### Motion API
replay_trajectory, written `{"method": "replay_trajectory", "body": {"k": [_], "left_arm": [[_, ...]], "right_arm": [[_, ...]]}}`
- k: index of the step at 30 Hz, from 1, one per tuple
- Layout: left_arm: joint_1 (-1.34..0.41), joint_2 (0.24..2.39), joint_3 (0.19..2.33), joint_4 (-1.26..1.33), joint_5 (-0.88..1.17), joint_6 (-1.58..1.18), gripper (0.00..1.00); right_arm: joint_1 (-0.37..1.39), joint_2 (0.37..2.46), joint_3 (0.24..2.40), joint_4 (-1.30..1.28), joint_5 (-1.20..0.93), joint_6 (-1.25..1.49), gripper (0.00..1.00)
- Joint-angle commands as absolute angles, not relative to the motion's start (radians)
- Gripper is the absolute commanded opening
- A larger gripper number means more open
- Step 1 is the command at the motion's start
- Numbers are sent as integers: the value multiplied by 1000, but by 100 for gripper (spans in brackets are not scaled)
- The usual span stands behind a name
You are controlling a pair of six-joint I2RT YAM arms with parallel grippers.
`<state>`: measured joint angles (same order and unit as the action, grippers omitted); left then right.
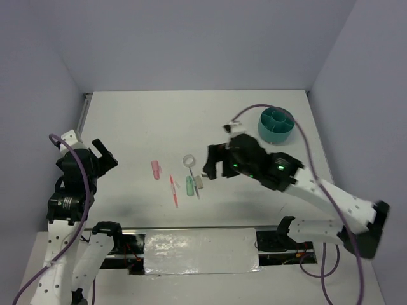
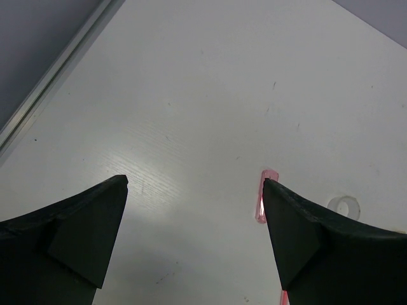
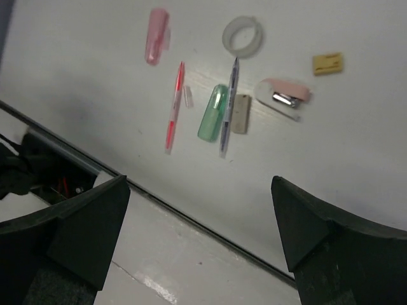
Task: Sort the stationery into containers
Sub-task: Pick up the pen from the center of the board.
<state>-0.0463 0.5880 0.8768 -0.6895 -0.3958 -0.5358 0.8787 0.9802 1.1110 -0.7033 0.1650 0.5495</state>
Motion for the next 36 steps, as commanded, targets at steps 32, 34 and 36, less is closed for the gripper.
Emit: {"method": "replay_trajectory", "body": {"k": [32, 34, 36], "left_arm": [[-40, 612, 876, -658, -370, -545, 99], [-40, 612, 877, -658, -370, -543, 99], [-40, 611, 876, -658, -368, -543, 99]], "right_arm": [[1169, 2114, 1654, -710, 276, 683, 57], [1170, 2134, 1666, -715, 270, 683, 52], [1170, 2148, 1670, -713, 261, 681, 51]]}}
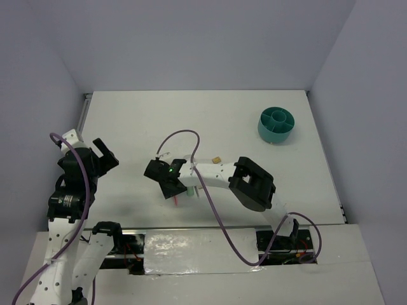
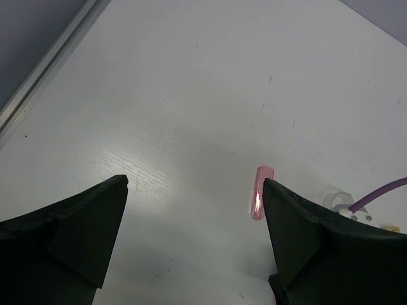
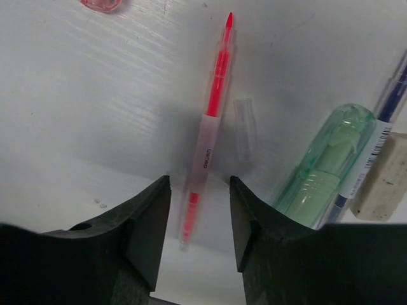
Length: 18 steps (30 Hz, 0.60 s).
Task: Sort the stationery into containers
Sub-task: Pick up the pen from the center of the board.
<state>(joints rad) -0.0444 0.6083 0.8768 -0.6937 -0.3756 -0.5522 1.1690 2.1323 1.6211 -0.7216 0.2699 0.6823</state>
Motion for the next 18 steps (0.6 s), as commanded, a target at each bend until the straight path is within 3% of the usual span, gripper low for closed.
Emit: {"method": "replay_trajectory", "body": {"k": [1, 16, 18], "left_arm": [[-40, 611, 876, -658, -370, -543, 99], [-40, 612, 874, -657, -365, -542, 99], [-40, 612, 874, -654, -364, -541, 99]], "right_arm": [[1170, 2157, 1671, -713, 259, 681, 48], [1173, 2137, 1608, -673, 202, 698, 16], [1173, 2114, 1603, -673, 210, 704, 3]]}}
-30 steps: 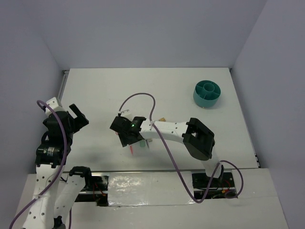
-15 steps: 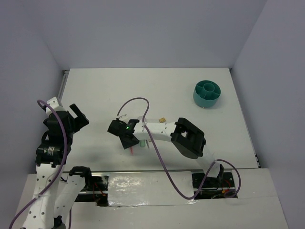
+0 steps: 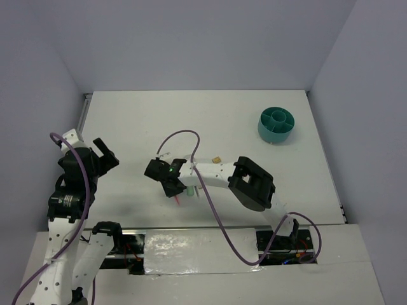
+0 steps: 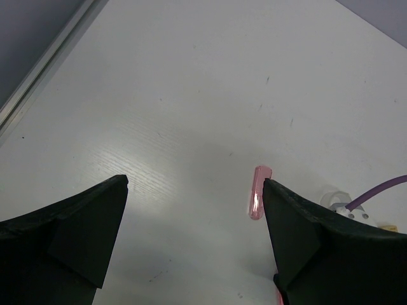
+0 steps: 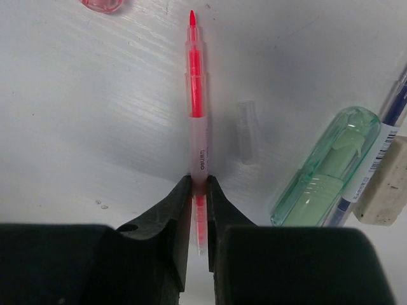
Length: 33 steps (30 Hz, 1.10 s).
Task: Sort the stationery into containers
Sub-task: Pick up the pen from the center of the board, then close the pen cap on the pen.
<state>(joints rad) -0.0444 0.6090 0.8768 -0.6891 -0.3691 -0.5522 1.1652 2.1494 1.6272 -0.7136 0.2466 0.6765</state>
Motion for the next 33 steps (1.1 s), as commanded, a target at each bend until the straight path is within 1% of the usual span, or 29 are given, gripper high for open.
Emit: {"method": "replay_trajectory", "body": {"k": [1, 4, 7, 8, 10, 11, 13, 14, 16, 17, 21, 23, 27, 33], "left_arm": [[-40, 612, 874, -653, -357, -540, 99], [-40, 620, 873, -638, -315, -520, 99], [-40, 656, 888, -617, -247, -495, 99], [-40, 673, 894, -623, -229, -506, 99], [-43, 732, 900, -606, -145, -532, 99], [-67, 754, 908, -592, -67, -544, 99], [-127, 831, 917, -572, -49, -604, 99], [-220, 856, 926, -563, -92, -629, 99], [-326, 925, 933, -540, -161, -697, 99], [-410, 949, 933, -531, -210, -721, 99], [-549, 1093, 904, -466, -271, -831, 95], [-601, 1171, 894, -433, -299, -851, 89], [-624, 1308, 925, -442, -348, -857, 83], [-624, 1436, 982, -486, -437, -851, 83]], "right_arm": [[1173, 2105, 1603, -675, 215, 713, 0], [1173, 2039, 1591, -667, 239, 735, 0], [1175, 1896, 1525, -641, 271, 747, 0], [1174, 1811, 1508, -640, 300, 749, 0], [1175, 1723, 1471, -647, 333, 747, 0], [1175, 1642, 1433, -658, 350, 747, 0], [1177, 1562, 1396, -705, 415, 759, 0], [1175, 1490, 1355, -724, 435, 761, 0], [1177, 1422, 1292, -782, 498, 788, 0], [1175, 1355, 1273, -801, 515, 796, 0], [1175, 1214, 1187, -853, 551, 828, 0], [1175, 1155, 1151, -857, 552, 828, 0], [1175, 1114, 1112, -877, 558, 830, 0], [1175, 1127, 1092, -864, 554, 816, 0]]}}
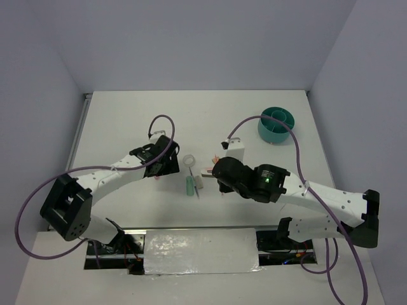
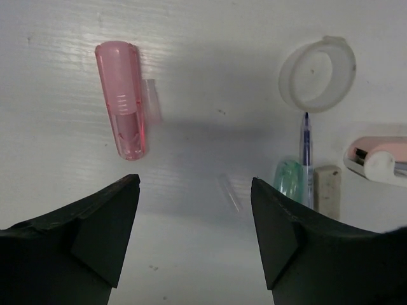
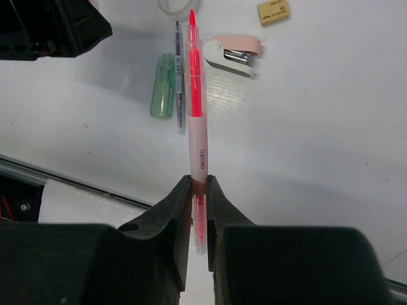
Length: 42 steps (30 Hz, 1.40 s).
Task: Sort the stationery into containers
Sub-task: Close the pen cap on the pen.
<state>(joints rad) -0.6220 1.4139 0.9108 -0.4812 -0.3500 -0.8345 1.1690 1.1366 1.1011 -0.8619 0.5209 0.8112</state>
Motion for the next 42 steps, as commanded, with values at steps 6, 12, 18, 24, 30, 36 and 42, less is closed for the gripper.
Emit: {"method": "replay_trajectory", "body": {"k": [6, 12, 18, 24, 30, 36, 42], "left_arm": [[-623, 1532, 1025, -479, -437, -821, 81], [-609, 1571, 1028, -451, -431, -818, 80], [-566, 1586, 1005, -410, -399, -801, 79], [-557, 1598, 986, -373, -364, -788, 77], [-549, 1601, 983, -379, -380, -795, 74], [-546, 1615, 973, -370, -373, -792, 72], [-541, 1624, 957, -362, -374, -798, 72]], "right_arm": [[1175, 1166, 1114, -848, 540, 790, 0], [1177, 1187, 1120, -851, 543, 781, 0], [1175, 1190, 1109, -844, 538, 775, 0], [1175, 1203, 1117, -844, 538, 767, 0], [1175, 1216, 1117, -839, 529, 764, 0], [1177, 1215, 1114, -836, 525, 761, 0], [1175, 1215, 1109, -838, 522, 759, 0]]}}
